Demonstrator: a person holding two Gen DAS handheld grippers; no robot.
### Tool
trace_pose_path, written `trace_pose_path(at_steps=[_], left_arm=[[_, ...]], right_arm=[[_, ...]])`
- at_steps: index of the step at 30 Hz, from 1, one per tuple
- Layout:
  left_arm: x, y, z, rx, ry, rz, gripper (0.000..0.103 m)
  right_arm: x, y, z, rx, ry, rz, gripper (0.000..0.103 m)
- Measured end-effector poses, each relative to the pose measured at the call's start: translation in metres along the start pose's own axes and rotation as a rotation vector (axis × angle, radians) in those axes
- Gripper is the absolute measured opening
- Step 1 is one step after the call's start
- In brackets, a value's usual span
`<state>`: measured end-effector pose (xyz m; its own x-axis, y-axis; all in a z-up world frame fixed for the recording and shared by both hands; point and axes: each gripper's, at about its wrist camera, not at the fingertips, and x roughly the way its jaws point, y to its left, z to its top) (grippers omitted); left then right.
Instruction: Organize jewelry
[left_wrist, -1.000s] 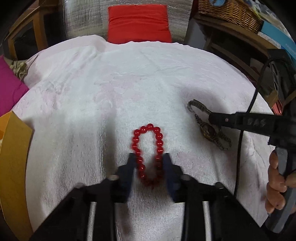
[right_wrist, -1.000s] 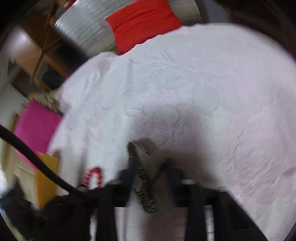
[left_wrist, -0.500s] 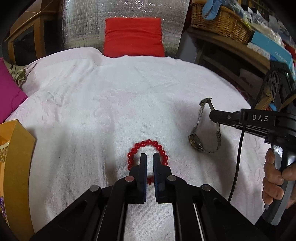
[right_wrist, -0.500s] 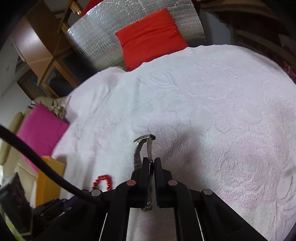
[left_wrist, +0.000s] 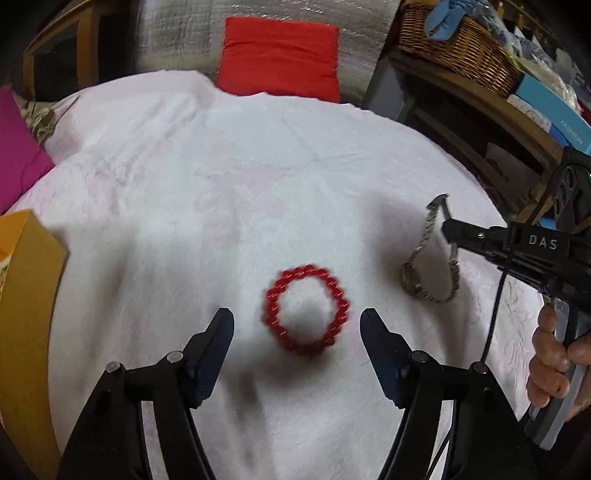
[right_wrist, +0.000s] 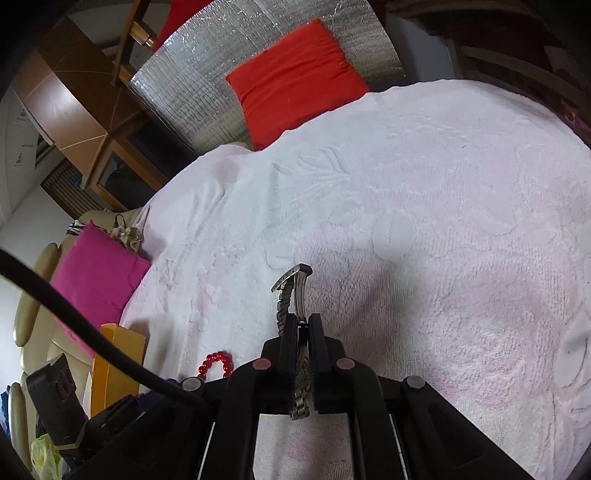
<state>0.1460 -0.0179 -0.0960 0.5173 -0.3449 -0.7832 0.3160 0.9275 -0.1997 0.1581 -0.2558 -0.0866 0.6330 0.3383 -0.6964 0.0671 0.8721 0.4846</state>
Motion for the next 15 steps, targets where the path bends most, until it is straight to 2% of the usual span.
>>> trace_pose_path(at_steps=[4,6,7,9,11,12,15], left_arm=[[0.021,-0.013,0.000,0.023,0.048,0.041,0.072],[0.030,-0.015,0.002,0.023,0.050,0.085,0.071],[0.030,-0.015,0.003,0.018,0.036,0.092,0.065],[0.030,-0.018,0.005,0.027,0.017,0.093,0.025],[0.031,-0.021,0.006,0.047,0.015,0.096,0.017],[0.030,-0.022,0.005,0.056,0.011,0.095,0.009],[0.026,-0.021,0.005,0.052,0.001,0.073,0.009]], right_arm=[[0.002,-0.002,0.000,0.004,0.007,0.002,0.007],[0.004,-0.003,0.000,0.008,0.013,0.002,0.006],[0.004,-0.004,-0.001,0.011,0.015,0.003,0.006],[0.004,-0.005,-0.001,0.014,0.020,0.003,0.007],[0.004,-0.005,0.000,0.012,0.022,0.001,0.006],[0.004,-0.004,0.000,0.011,0.022,0.001,0.006],[0.003,-0.004,-0.001,0.009,0.019,0.005,0.007]])
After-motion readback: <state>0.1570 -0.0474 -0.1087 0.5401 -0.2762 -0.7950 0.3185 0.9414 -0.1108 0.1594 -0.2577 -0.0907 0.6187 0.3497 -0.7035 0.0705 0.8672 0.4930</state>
